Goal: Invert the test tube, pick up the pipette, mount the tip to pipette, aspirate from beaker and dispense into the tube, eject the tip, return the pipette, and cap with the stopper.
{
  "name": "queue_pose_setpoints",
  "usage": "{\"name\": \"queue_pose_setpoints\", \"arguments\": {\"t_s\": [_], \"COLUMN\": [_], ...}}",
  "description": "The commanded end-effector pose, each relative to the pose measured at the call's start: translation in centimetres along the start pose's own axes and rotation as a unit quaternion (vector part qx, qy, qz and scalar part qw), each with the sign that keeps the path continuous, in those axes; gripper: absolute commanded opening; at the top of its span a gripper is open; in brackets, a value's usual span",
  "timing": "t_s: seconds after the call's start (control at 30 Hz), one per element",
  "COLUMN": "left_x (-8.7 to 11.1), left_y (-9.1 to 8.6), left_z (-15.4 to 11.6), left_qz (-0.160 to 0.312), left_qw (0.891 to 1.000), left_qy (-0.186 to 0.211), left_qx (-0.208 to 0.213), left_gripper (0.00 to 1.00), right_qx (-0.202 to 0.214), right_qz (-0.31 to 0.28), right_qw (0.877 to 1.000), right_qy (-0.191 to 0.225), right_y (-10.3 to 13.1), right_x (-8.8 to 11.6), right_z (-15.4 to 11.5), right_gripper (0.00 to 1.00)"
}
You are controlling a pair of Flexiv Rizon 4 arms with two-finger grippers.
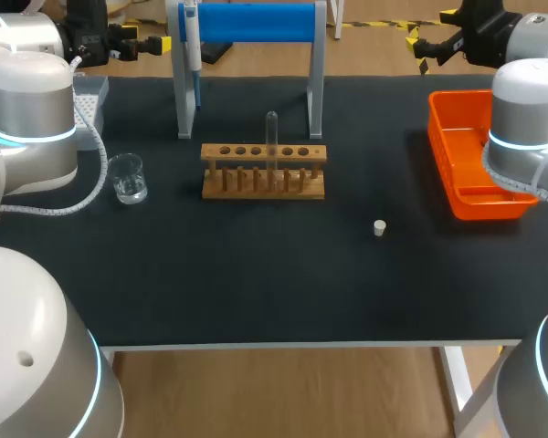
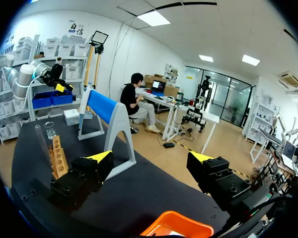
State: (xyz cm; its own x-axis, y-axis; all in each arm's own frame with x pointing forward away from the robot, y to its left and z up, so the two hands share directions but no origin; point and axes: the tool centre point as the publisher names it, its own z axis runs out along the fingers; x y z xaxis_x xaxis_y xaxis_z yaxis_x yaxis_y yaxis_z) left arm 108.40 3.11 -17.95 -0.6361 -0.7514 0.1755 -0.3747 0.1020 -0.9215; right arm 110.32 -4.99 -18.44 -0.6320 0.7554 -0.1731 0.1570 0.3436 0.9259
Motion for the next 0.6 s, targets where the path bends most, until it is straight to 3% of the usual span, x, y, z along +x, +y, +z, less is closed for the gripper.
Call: {"name": "queue_pose_setpoints", "arguments": {"t_s": [0.03,0.6], "left_x": [0.06,0.06], "left_y": [0.14,0.14], "left_z": [0.1,0.1], "left_qz": [0.0,0.0], "left_qw": [1.0,1.0], "left_qy": [-0.002,-0.002], "left_qx": [0.003,0.003], "left_gripper": [1.0,1.0], "right_qx": [0.0,-0.006], "right_qz": [0.0,0.0], "right_qw": [1.0,1.0], "right_qy": [0.0,0.006], "right_y": [-0.01,0.11], "right_x": [-0.04,0.25], "right_z": [0.02,-0.17], "right_gripper": [1.0,1.0]}}
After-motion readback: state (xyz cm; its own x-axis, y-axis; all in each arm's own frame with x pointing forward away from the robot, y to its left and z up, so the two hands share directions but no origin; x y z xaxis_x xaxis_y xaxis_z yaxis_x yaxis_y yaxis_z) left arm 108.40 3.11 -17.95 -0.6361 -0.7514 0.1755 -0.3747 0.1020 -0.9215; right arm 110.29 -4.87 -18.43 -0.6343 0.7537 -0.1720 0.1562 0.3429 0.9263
